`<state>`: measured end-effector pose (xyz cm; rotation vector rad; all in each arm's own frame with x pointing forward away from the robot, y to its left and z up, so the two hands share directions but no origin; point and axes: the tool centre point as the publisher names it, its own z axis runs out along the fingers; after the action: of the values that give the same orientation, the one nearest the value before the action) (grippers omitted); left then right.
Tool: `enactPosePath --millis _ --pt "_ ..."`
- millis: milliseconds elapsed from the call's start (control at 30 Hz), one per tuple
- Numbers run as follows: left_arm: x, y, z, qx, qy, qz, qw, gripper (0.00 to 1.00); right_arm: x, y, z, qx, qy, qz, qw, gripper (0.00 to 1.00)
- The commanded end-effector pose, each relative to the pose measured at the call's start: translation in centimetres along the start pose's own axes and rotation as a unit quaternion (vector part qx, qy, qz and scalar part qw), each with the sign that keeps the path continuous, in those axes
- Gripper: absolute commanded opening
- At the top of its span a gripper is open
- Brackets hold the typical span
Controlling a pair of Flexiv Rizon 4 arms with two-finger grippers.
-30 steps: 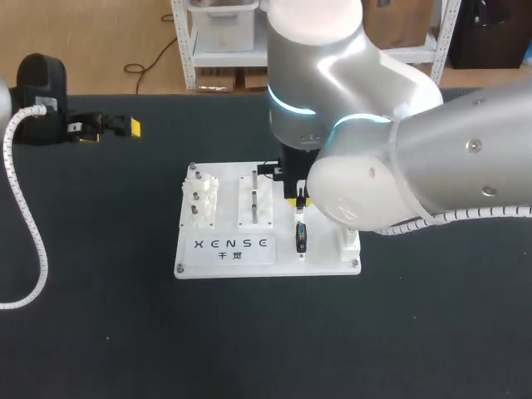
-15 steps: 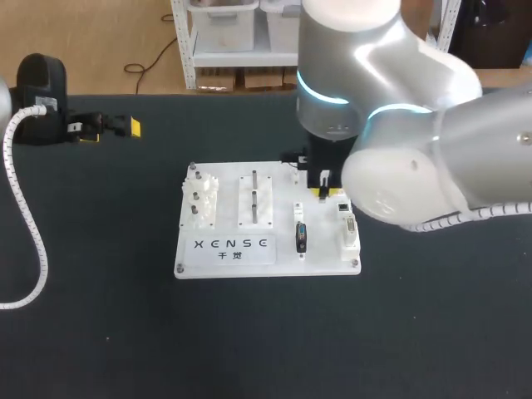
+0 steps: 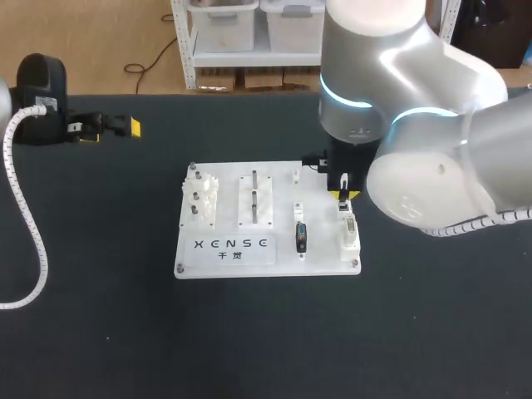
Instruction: Insert the USB connector, Ethernet cable, and multi-pin plug into their matching sockets one by one.
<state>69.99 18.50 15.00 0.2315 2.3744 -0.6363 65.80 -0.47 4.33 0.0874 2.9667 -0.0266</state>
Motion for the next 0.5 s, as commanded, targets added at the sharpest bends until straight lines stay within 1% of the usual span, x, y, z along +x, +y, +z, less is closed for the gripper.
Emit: enactPosePath --millis 33,500 --pt "0.0 0.0 0.0 0.0 0.0 0.0 1.0 1.0 -0.05 -0.24 0.24 0.002 -0.002 0.001 1.0 0.0" --pt "0.0 0.0 0.0 0.0 0.0 0.0 1.0 1.0 -0.18 -0.62 0.77 0.005 0.002 -0.003 1.0 0.0"
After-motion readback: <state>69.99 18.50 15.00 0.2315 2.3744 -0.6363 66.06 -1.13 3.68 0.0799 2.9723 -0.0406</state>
